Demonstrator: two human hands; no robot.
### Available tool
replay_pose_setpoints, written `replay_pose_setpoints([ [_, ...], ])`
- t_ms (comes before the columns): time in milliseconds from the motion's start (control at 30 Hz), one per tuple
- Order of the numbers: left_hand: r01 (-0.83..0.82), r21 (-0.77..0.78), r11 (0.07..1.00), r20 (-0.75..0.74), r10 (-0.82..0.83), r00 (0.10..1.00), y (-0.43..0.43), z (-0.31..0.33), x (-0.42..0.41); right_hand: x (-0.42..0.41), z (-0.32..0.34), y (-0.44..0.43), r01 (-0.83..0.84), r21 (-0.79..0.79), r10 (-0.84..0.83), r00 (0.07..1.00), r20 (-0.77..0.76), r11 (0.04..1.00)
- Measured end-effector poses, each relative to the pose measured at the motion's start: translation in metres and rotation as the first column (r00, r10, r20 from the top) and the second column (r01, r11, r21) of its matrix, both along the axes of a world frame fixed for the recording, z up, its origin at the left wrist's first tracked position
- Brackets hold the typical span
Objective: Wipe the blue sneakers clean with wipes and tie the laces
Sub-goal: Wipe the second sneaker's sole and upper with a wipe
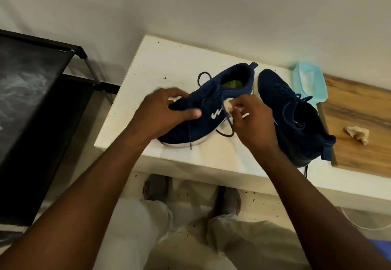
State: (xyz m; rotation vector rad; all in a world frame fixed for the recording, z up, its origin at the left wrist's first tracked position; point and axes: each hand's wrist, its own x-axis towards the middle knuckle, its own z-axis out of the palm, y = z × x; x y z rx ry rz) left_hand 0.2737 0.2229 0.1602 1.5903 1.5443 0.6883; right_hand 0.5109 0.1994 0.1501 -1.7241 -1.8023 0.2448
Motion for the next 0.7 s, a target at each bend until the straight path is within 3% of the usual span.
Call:
replay_pose_setpoints([
  [133,0.01,-0.037,0.999,-0.047,-0.012,0.999,0.0,-0.005,0.003,-0.01,0.0,-0.003,0.022,-0.015,-0.023,0.997,-0.069,1.0],
  [333,-0.077,-0.005,0.997,-0.038,0.077,0.996,0.002,-0.009,0.003,-0.044,0.008,-0.026,-0.404,-0.216,0.425,0.903,0.059,0.889],
  [400,-0.083,-0.016,0.996,-0.025,0.083,0.996,0.002,-0.01,0.003,-0.031,0.008,-0.013,-0.309,-0.161,0.324,0.944,0.071,0.937],
  [467,-0.083,-0.038,0.996,-0.006,0.082,0.997,0.002,-0.009,0.003,-0.012,0.008,0.0,-0.096,-0.101,0.106,0.989,0.098,0.99],
  [533,-0.08,-0.043,0.996,-0.002,0.08,0.997,0.003,-0.01,0.003,-0.003,0.009,0.003,0.008,-0.097,0.001,0.996,0.085,0.995],
  [600,-0.086,-0.041,0.995,0.01,0.086,0.996,0.004,-0.011,0.002,-0.01,0.013,-0.006,-0.167,-0.213,0.185,0.981,0.067,0.963],
  [667,-0.085,-0.047,0.995,0.024,0.087,0.996,0.004,-0.011,0.003,-0.02,0.017,-0.019,-0.414,-0.361,0.465,0.883,0.065,0.836],
  [700,-0.082,-0.049,0.995,0.026,0.083,0.996,0.003,-0.011,0.003,-0.02,0.017,-0.02,-0.463,-0.394,0.525,0.849,0.063,0.794],
])
